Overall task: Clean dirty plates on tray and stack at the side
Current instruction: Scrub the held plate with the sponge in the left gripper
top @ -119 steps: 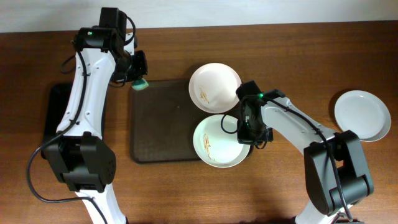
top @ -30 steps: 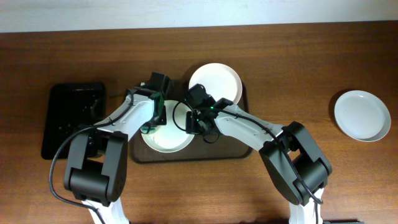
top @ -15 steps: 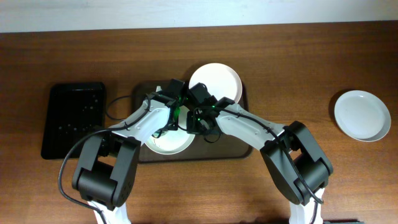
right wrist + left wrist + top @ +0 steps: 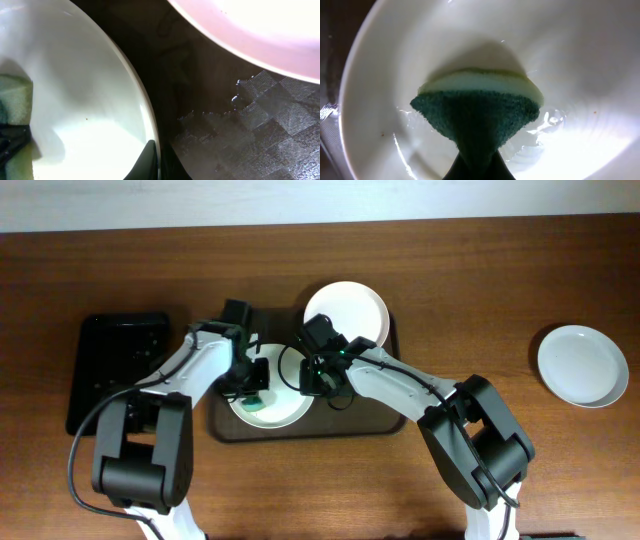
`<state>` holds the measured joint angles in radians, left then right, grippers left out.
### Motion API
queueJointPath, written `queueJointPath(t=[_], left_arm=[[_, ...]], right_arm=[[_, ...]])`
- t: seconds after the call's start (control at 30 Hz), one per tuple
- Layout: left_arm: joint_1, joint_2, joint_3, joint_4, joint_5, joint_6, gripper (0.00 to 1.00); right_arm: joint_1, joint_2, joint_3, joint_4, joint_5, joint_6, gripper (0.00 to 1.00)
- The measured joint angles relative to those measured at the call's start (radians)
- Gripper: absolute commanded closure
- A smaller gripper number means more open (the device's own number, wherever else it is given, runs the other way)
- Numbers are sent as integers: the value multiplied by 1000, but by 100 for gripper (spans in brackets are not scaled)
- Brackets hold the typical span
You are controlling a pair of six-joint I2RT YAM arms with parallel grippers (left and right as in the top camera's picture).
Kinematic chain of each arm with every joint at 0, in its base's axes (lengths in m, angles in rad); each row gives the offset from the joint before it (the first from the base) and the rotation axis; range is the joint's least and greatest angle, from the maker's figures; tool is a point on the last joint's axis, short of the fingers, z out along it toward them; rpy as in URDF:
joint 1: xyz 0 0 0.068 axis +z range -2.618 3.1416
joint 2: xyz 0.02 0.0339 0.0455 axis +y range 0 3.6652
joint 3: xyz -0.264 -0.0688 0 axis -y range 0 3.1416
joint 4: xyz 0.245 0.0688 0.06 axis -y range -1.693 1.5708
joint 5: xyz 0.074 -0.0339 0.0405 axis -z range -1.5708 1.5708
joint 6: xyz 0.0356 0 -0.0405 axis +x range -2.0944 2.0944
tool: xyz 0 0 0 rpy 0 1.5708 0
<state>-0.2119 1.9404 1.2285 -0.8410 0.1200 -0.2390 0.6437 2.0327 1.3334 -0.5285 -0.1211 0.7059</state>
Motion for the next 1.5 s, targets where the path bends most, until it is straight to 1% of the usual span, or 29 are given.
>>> queueJointPath(t=[0.17, 0.27, 0.37, 0.53, 0.7, 0.73, 0.8, 0.9, 0.93, 1.0, 1.07, 1.13, 1.17, 1.23, 1.27, 1.3, 1.37, 1.43, 1.5], left_arm=[[12, 8, 0, -79, 82, 133, 100], [14, 9, -3, -74, 91, 195, 100], [45, 1, -22, -32, 135, 205, 100], [115, 14, -27, 32, 261, 209, 100], [121, 16, -30, 42, 279, 210, 99], [126, 17, -32, 49, 297, 214, 100], [152, 31, -34, 51, 377, 235, 100], [161, 46, -36, -6, 437, 300, 100], [161, 48, -36, -1, 430, 301, 99], [153, 42, -38, 33, 392, 260, 99], [139, 25, -40, 161, 319, 184, 99], [139, 23, -34, 307, 249, 142, 99], [137, 24, -37, 356, 228, 132, 99], [134, 26, -38, 378, 213, 122, 100], [133, 26, -37, 375, 211, 121, 99], [133, 26, -32, 339, 204, 117, 100], [137, 21, -13, 201, 182, 118, 100], [142, 16, -5, 78, 170, 159, 100], [142, 14, -5, 47, 166, 214, 99]], right_arm=[[0, 0, 0, -10, 11, -6, 96], [0, 0, 0, -10, 11, -8, 96], [-4, 0, 0, -8, -6, -13, 96], [-70, 14, -3, 18, -158, -62, 96], [-95, 14, -38, 66, -230, -82, 96], [-100, 14, -46, 76, -243, -82, 96], [-109, 14, -51, 81, -264, -82, 96], [-112, 14, -55, 82, -274, -87, 96], [-113, 14, -55, 84, -275, -89, 96], [-113, 14, -55, 85, -277, -89, 96], [-113, 14, -56, 89, -277, -77, 96], [-113, 14, -56, 90, -277, -72, 96], [-113, 14, -56, 92, -277, -72, 96], [-113, 14, -56, 96, -278, -70, 96], [-113, 14, -56, 97, -278, -69, 96], [-113, 14, -56, 97, -277, -69, 96], [-113, 14, -57, 97, -278, -66, 96], [-113, 14, -57, 97, -279, -67, 96], [-113, 14, -58, 96, -282, -68, 96]])
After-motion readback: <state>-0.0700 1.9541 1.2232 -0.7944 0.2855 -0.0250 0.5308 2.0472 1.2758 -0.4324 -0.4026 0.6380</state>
